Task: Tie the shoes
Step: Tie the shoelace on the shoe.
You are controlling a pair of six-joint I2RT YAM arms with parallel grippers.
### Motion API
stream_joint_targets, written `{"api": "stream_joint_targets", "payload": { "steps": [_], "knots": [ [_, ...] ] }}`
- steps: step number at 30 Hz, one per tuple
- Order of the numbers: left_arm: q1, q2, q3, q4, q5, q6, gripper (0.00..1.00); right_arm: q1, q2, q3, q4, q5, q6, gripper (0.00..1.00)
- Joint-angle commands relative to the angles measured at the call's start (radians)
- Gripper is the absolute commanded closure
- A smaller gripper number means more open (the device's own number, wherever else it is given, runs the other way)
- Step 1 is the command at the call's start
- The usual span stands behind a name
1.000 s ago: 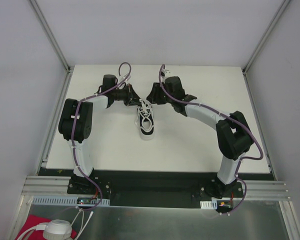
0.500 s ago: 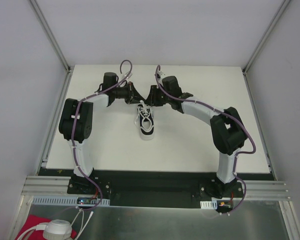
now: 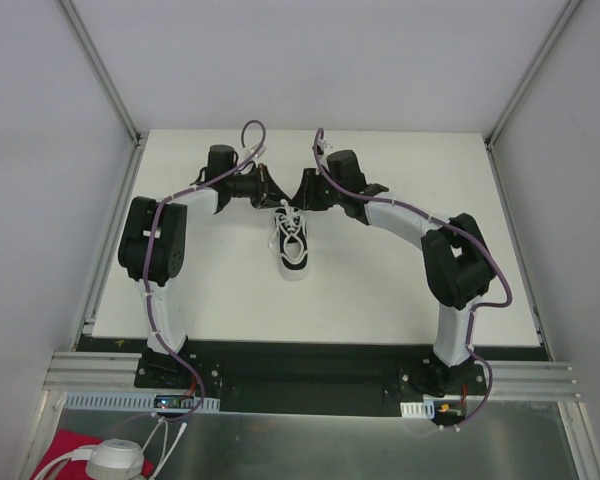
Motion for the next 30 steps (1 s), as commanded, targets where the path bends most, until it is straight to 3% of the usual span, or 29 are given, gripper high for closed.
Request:
{"api": "stream_joint_targets", "payload": {
  "steps": [1,9,20,30],
  "knots": [
    [-0.008,0.012,0.020,0.006,0.033,0.020,1.00,-0.001,-0.011,0.017,0.031,0.001,0.013,0.64],
    [-0.008,0.002,0.011,0.006,0.034,0.023,1.00,-0.010,-0.078,-0.058,0.077,0.037,0.030,0.61],
    [-0.008,-0.002,-0.001,0.006,0.037,0.031,1.00,-0.016,-0.298,-0.408,0.264,0.116,0.041,0.46],
    [-0.009,-0.003,-0.004,0.006,0.037,0.034,1.00,-0.007,-0.255,-0.402,0.281,0.069,0.073,0.47]
  ]
}}
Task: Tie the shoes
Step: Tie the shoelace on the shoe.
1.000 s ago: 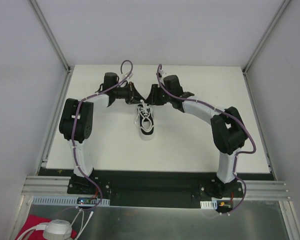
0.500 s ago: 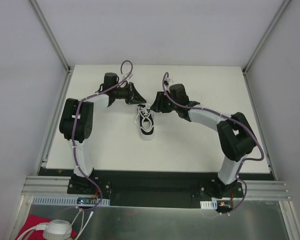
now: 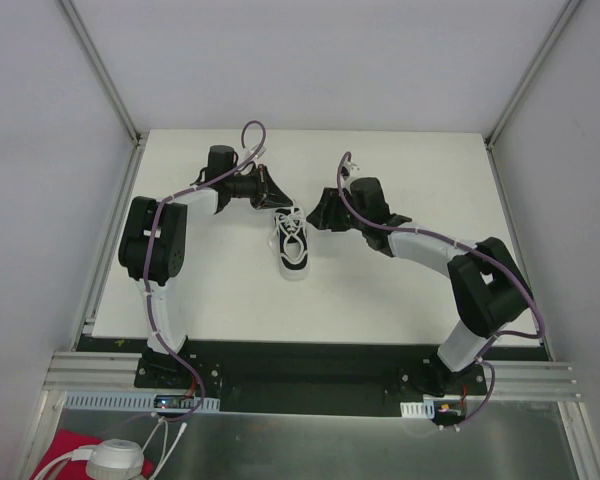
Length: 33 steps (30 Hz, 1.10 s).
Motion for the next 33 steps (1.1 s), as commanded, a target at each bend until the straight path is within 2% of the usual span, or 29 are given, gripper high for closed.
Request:
{"api": "stream_joint_targets", "payload": {
  "steps": [1,9,14,18,22,27,30,31,33],
  "knots": [
    [-0.006,-0.010,-0.002,0.006,0.035,0.031,1.00,0.011,0.009,0.003,0.065,-0.024,0.022,0.49],
    [-0.006,-0.007,-0.002,0.006,0.034,0.029,1.00,0.051,0.073,0.023,0.079,-0.038,0.024,0.55],
    [-0.006,-0.008,-0.002,0.006,0.034,0.028,1.00,0.051,0.096,0.026,0.087,-0.043,0.025,0.62],
    [-0.008,-0.007,-0.002,0.006,0.034,0.028,1.00,0.051,0.110,0.035,0.093,-0.053,0.025,0.73],
    [-0.008,-0.005,-0.002,0.007,0.032,0.026,1.00,0.051,0.119,0.038,0.098,-0.061,0.027,0.79],
    [-0.006,-0.005,-0.005,0.006,0.032,0.026,1.00,0.054,0.124,0.035,0.107,-0.061,0.027,0.78],
    [-0.008,-0.002,-0.004,0.006,0.032,0.026,1.00,0.054,0.119,0.029,0.116,-0.066,0.027,0.87],
    [-0.006,0.001,-0.004,0.009,0.034,0.025,1.00,0.056,0.118,0.024,0.119,-0.066,0.025,0.96],
    [-0.008,-0.001,-0.002,0.009,0.034,0.026,1.00,0.054,0.108,0.020,0.127,-0.069,0.025,0.99]
  ]
}}
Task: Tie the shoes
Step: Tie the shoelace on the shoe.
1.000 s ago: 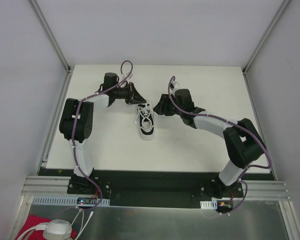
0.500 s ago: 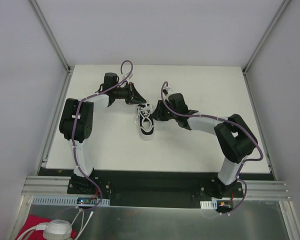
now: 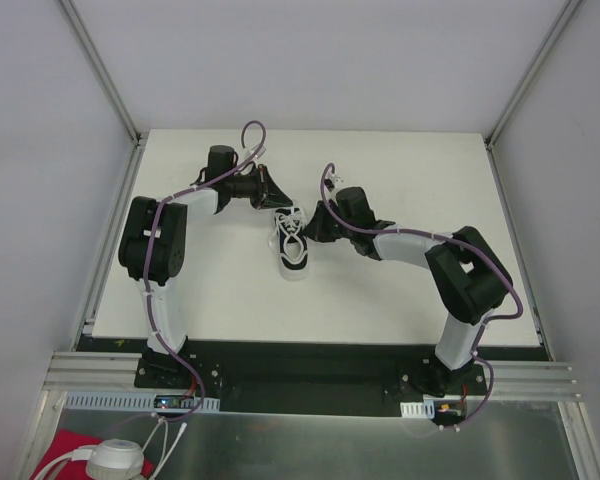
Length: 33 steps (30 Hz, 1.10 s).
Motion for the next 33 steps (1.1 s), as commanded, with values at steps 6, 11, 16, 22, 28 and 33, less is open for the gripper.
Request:
{"api": "stream_joint_targets", "payload": {
  "steps": [6,11,16,22,28,33],
  "knots": [
    [-0.008,0.002,-0.010,0.009,0.037,0.029,1.00,0.003,-0.051,-0.006,0.061,-0.033,-0.008,0.99],
    [-0.008,0.008,-0.016,0.009,0.040,0.031,1.00,0.009,-0.070,-0.026,0.061,-0.048,-0.009,0.99],
    [-0.009,0.016,-0.024,0.011,0.043,0.032,1.00,0.010,-0.096,-0.053,0.058,-0.051,-0.017,0.99],
    [-0.008,0.022,-0.024,0.015,0.045,0.034,1.00,0.010,-0.119,-0.070,0.046,-0.063,-0.026,0.99],
    [-0.012,0.038,-0.024,0.014,0.052,0.032,1.00,0.012,-0.143,-0.084,0.035,-0.086,-0.034,0.99],
    [-0.019,0.048,-0.019,0.014,0.057,0.031,1.00,0.012,-0.162,-0.098,0.007,-0.091,-0.054,0.99]
  ]
}}
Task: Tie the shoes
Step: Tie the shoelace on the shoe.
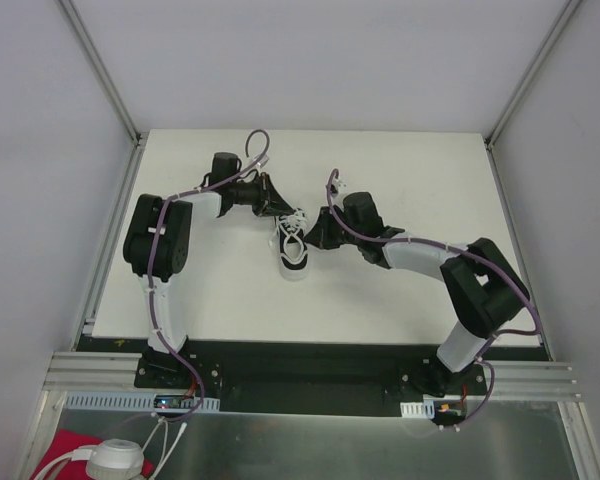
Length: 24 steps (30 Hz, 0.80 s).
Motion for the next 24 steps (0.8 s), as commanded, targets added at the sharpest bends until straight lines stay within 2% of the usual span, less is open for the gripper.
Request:
{"api": "stream_joint_targets", "payload": {
  "steps": [1,19,20,22,23,24],
  "knots": [
    [-0.015,0.011,0.003,0.013,0.041,0.029,1.00,0.005,-0.050,-0.010,-0.001,-0.030,-0.036,0.99],
    [-0.021,0.012,0.001,0.014,0.043,0.030,1.00,0.014,-0.028,-0.027,-0.014,-0.072,-0.036,0.99],
    [-0.023,0.011,0.001,0.014,0.041,0.030,1.00,0.014,-0.025,-0.019,-0.018,-0.069,-0.037,0.95],
    [-0.023,0.011,0.003,0.014,0.039,0.030,1.00,0.014,-0.027,-0.013,-0.043,-0.059,-0.042,0.71],
    [-0.024,0.011,0.005,0.014,0.041,0.030,1.00,0.014,-0.037,-0.012,-0.050,-0.047,-0.057,0.64],
    [-0.023,0.011,0.009,0.014,0.043,0.030,1.00,0.014,-0.045,-0.012,-0.057,-0.038,-0.063,0.63]
  ]
}}
